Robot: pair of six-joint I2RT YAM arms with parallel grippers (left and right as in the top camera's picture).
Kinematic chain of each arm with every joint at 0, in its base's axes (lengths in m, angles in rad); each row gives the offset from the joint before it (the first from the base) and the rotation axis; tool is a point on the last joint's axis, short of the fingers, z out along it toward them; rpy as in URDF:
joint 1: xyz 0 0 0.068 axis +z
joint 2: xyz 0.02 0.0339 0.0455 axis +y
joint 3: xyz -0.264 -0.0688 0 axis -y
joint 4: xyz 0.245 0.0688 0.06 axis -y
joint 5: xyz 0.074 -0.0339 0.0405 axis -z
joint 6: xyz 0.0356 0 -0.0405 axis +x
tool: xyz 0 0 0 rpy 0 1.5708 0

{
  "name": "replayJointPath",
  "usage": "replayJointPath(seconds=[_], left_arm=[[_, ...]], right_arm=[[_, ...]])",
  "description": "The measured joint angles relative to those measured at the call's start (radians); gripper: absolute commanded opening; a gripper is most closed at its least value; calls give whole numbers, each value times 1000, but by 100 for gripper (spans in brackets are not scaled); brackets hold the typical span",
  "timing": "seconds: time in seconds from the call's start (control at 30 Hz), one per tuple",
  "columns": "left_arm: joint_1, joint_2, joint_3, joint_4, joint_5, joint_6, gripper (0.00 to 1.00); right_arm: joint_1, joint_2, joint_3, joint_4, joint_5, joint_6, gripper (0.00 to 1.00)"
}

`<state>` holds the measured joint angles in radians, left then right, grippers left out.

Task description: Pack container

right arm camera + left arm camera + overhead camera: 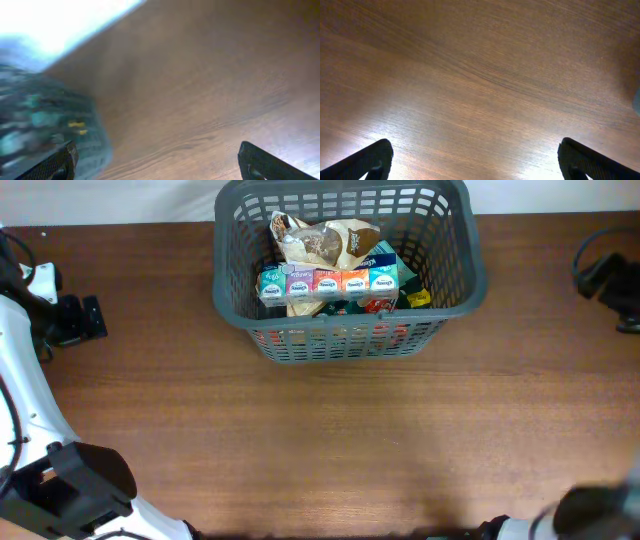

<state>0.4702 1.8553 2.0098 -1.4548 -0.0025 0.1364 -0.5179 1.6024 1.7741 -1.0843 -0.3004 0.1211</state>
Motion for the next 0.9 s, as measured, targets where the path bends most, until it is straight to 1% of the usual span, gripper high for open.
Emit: replayJointPath(seconds=[0.07,0.2,0.3,0.37,0.43,0.5,0.57,0.63,0.67,0.7,0.73,0.87,0.9], left_arm=[[0,0,0,0,0,0,99],[0,0,0,0,0,0,99],[0,0,0,0,0,0,99],[0,0,0,0,0,0,99],[0,0,-1,0,0,0,99],[0,0,-1,0,0,-1,99],[0,0,-1,0,0,-3,99],[0,0,-2,0,0,-3,99],[0,0,-2,0,0,-3,99],[0,0,-2,0,2,-3,99],[0,0,-2,0,3,-3,99],[0,0,-2,0,4,-3,99],[0,0,-2,0,4,-3,99]], right_arm=[[45,-93,0,1,3,2,99],[256,-366,1,2,-8,2,99],[336,-473,2,-2,-6,-7,99],[376,-546,1,5,19,-41,99],[403,-624,-10,20,86,-82,99],[417,-712,-57,71,171,-111,99],[422,-821,-165,188,263,-132,99],[422,-892,-259,260,312,-142,99],[423,-975,-390,348,351,-151,99],[423,-1002,-436,371,361,-151,99],[423,-1058,-540,432,372,-153,99],[423,-1257,-931,536,361,-157,99],[423,-1294,-1004,542,351,-156,99]])
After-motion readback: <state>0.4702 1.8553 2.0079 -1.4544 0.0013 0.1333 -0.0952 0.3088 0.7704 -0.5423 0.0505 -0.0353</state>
